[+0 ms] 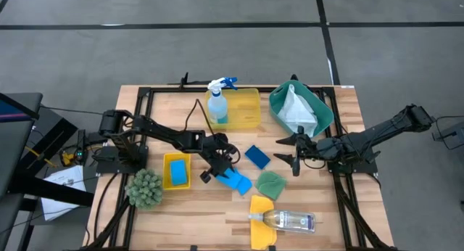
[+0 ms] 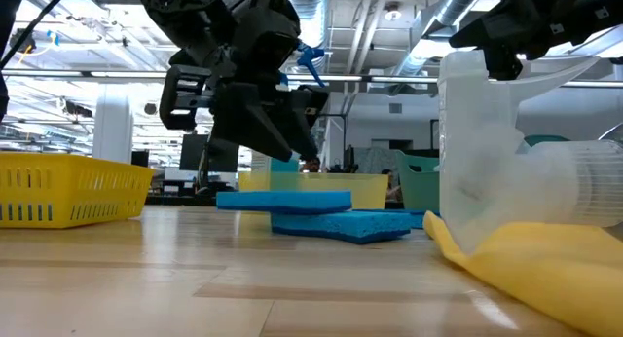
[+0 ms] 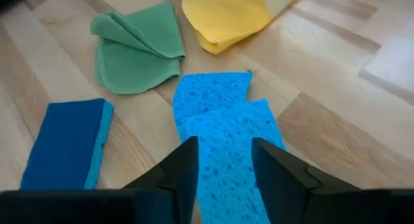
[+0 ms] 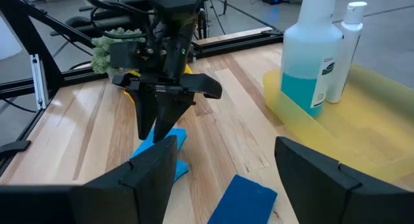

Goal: Pick & Place Kitchen Items
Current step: Put the blue sponge into the bottom yellow bin

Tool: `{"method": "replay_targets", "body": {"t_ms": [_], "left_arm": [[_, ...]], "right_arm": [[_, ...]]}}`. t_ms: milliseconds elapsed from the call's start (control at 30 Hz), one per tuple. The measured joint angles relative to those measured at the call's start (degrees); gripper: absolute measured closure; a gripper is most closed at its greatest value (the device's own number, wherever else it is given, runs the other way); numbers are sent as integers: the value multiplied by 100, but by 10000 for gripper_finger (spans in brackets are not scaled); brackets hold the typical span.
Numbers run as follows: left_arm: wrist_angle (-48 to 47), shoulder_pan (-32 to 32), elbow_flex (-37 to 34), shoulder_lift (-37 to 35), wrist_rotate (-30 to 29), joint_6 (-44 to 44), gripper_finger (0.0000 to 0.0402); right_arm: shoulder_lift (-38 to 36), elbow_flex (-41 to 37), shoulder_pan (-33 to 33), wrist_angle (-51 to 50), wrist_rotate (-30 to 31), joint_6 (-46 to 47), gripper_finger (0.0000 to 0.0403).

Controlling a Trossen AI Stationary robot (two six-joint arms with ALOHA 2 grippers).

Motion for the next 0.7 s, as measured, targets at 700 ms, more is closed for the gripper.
{"method": "replay_targets", "body": {"t_ms": [700], "left_arm": [[-894,-235,-9,-1095,-1979,-7371,262]], "right_arm": [[1,-2,0,-89,-2,17,153]]}}
